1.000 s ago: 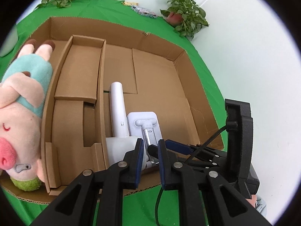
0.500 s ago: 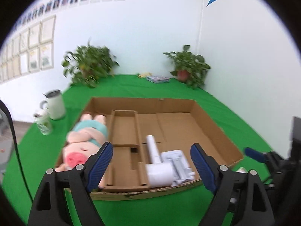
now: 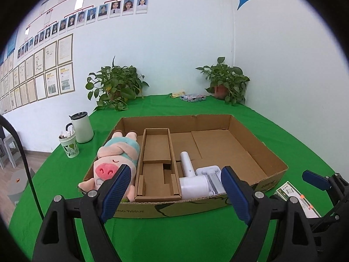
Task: Organize objects
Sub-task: 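Open the right gripper and withdraw it from the box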
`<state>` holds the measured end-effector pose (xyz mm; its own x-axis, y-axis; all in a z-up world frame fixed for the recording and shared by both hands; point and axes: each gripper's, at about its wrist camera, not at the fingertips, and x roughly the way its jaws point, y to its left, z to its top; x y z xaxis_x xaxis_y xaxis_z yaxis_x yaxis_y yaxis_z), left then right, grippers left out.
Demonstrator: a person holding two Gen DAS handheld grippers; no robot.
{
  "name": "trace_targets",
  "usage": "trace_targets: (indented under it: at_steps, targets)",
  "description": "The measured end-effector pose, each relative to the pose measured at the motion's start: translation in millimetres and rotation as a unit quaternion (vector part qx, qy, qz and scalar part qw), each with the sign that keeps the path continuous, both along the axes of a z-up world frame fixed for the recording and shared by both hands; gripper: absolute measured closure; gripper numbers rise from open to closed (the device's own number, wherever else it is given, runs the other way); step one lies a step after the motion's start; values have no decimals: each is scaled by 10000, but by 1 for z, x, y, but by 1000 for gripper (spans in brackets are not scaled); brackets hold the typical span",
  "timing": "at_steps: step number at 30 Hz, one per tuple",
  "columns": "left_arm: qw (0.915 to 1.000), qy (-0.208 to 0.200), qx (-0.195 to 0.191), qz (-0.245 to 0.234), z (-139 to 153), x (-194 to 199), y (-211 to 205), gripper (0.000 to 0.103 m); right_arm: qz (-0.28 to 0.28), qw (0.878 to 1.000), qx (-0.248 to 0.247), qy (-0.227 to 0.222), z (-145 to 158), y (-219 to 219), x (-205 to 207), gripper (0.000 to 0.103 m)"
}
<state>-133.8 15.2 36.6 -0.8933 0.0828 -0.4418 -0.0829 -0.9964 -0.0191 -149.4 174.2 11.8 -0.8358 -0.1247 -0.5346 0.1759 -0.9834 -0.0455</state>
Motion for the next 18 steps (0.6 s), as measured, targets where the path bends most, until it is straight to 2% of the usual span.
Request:
trace_targets:
  at_steps: [18]
  targets:
    - [9999,104,134,17,-1,13,-4,19,161,9997,-27,161,9,8,23,15]
